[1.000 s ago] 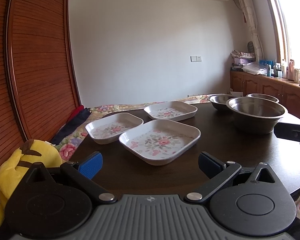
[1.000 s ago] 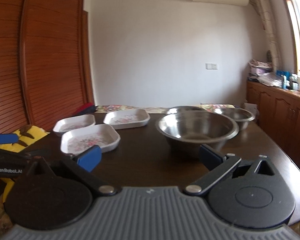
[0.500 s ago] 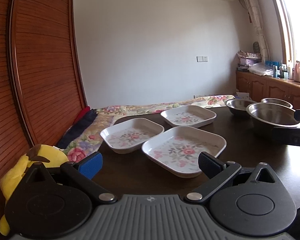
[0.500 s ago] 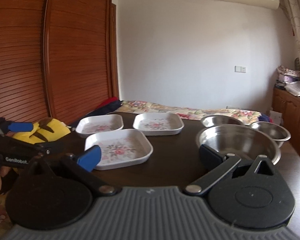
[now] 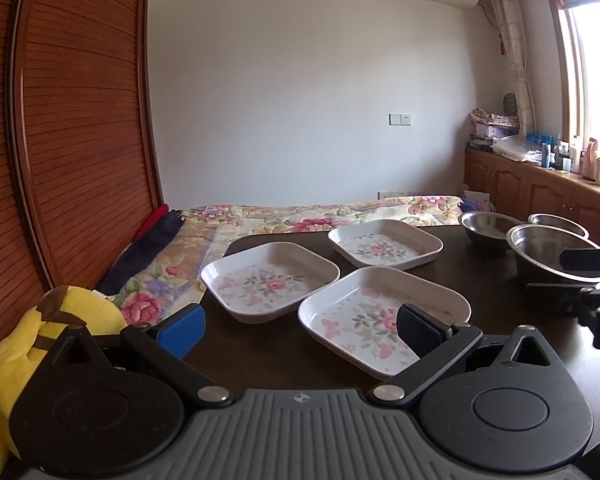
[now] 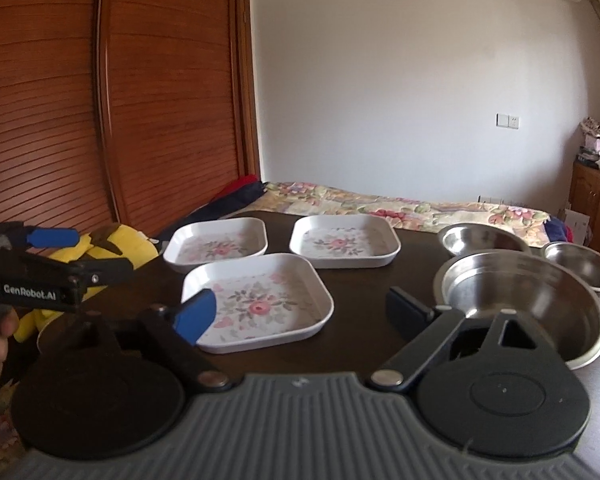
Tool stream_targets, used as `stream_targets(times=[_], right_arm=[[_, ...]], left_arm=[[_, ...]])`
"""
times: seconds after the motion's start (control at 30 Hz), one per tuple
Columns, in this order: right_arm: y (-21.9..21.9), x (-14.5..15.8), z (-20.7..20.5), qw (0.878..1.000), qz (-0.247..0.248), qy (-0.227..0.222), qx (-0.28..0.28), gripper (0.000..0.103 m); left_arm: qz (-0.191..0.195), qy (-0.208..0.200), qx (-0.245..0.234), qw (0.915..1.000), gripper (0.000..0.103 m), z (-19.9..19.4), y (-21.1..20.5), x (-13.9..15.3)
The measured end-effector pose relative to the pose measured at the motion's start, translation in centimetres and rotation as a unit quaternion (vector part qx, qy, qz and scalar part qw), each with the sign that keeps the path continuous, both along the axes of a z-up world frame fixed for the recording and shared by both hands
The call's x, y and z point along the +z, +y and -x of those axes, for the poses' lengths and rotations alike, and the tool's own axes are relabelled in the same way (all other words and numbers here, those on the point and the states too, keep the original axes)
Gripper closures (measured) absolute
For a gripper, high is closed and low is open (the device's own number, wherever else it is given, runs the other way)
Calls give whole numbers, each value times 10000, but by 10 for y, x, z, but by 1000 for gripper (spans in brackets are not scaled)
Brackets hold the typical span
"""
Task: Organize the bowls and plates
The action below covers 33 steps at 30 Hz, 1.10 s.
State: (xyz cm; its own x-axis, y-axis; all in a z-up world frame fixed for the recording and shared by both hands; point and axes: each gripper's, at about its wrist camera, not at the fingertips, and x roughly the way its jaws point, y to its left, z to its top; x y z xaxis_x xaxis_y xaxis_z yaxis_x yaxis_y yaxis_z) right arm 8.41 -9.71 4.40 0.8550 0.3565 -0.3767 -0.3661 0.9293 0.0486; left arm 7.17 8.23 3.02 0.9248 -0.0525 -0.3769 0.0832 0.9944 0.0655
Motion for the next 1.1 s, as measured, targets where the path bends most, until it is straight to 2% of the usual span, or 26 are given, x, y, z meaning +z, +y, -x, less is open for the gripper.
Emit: stream_targets(times=[0.17, 0.33, 0.47, 0.63, 0.7, 1.1], right_arm=[[9, -4, -15, 9996, 34, 254, 125, 20], [13, -7, -33, 9983, 5, 563, 157, 26], [16, -13, -45, 9969, 40, 777, 125, 33], [20, -18, -54, 9958, 141, 906, 69, 38], [22, -20, -57, 9954, 191, 934, 58, 39], [21, -27, -72, 9932, 223, 1136, -97, 45]], left_arm=[[83, 115, -194, 9997, 0, -13, 6, 1], [-80, 315, -323, 9990, 0, -31, 7, -4], [45, 511, -406, 9979, 0, -45, 8, -11], [230, 680, -355, 9968, 5, -60, 10, -20], [291, 734, -334, 9963, 10, -65, 11, -22], [555, 1027, -373, 9925, 20, -88, 15, -29]])
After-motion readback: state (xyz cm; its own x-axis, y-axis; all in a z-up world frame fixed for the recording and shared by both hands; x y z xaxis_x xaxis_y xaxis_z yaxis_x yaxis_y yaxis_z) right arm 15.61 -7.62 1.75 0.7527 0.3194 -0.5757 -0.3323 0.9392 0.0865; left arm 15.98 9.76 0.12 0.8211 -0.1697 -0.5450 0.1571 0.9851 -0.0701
